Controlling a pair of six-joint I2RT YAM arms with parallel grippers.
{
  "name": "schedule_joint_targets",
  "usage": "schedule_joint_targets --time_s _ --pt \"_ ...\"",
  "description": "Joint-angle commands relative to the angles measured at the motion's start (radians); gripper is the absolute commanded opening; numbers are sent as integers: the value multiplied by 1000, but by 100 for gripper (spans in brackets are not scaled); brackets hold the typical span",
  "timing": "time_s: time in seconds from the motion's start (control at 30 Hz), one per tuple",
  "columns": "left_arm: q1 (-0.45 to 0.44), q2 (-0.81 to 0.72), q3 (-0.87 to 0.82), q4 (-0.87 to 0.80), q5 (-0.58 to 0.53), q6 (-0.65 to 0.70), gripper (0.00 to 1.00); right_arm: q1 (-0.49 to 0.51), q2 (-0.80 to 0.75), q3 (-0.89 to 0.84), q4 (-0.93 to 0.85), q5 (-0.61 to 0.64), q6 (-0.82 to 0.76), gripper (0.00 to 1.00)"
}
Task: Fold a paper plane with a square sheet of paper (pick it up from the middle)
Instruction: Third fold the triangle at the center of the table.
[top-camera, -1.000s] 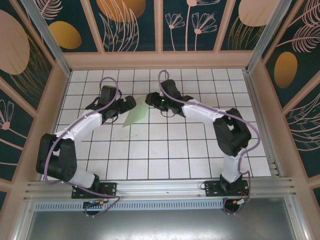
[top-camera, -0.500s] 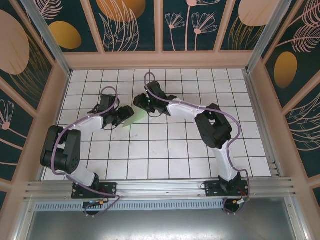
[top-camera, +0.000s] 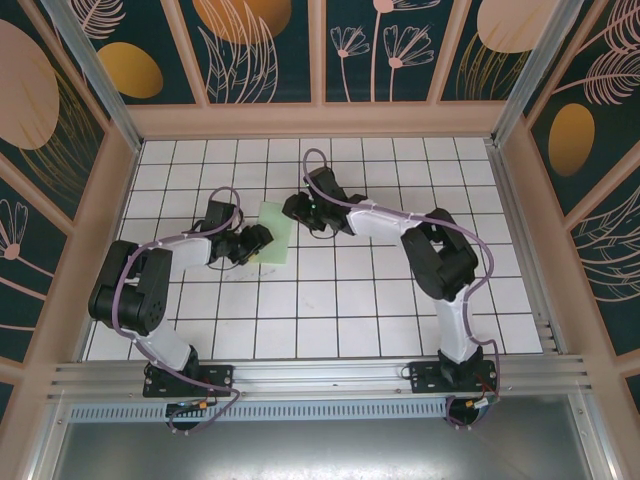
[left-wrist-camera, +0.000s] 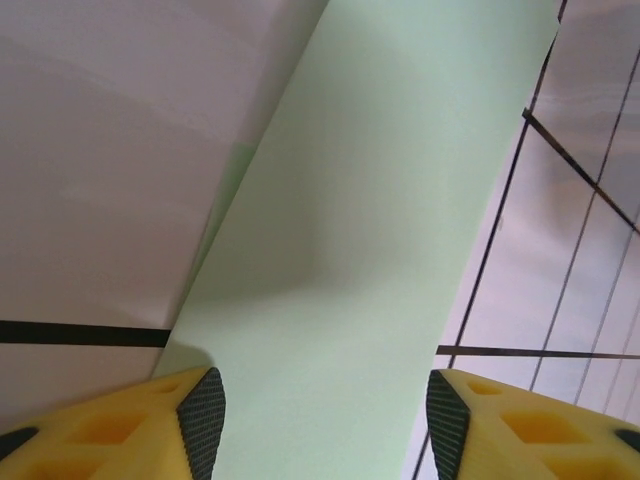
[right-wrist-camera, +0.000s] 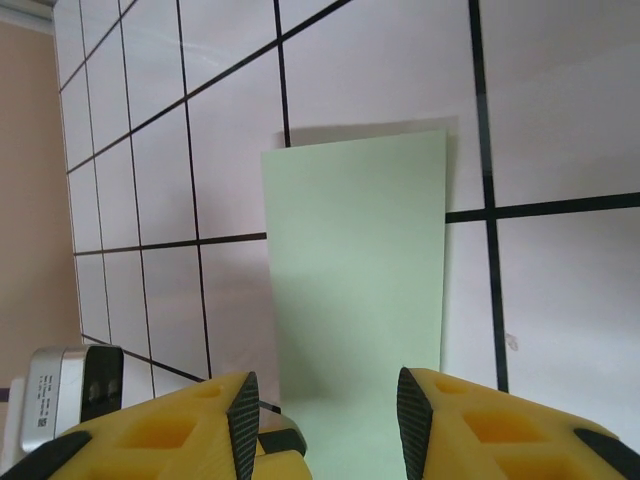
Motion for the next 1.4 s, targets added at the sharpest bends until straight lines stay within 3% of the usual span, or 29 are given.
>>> schedule_joint_targets --time_s 0.0,0.27,0.4,0.57,0.73,1.0,1.37 --pt "-37 10 -47 50 53 -91 60 -18 -77 -59 18 27 3 45" --pt "-166 13 -92 273 128 -355 61 -56 -196 -232 30 59 -4 45" --pt "-180 -24 -72 286 119 -384 61 -71 -222 -271 -9 75 -27 39" --pt "-168 -72 -2 156 55 -288 59 -43 -178 -240 15 2 -50 24" --pt "-92 -87 -1 91 22 -203 47 13 -91 -157 13 -44 -52 16" --pt "-64 -59 30 26 29 -94 35 46 41 -77 -6 -125 -54 16" --pt "-64 -2 63 27 104 -12 26 36 83 -106 -169 -146 -236 16"
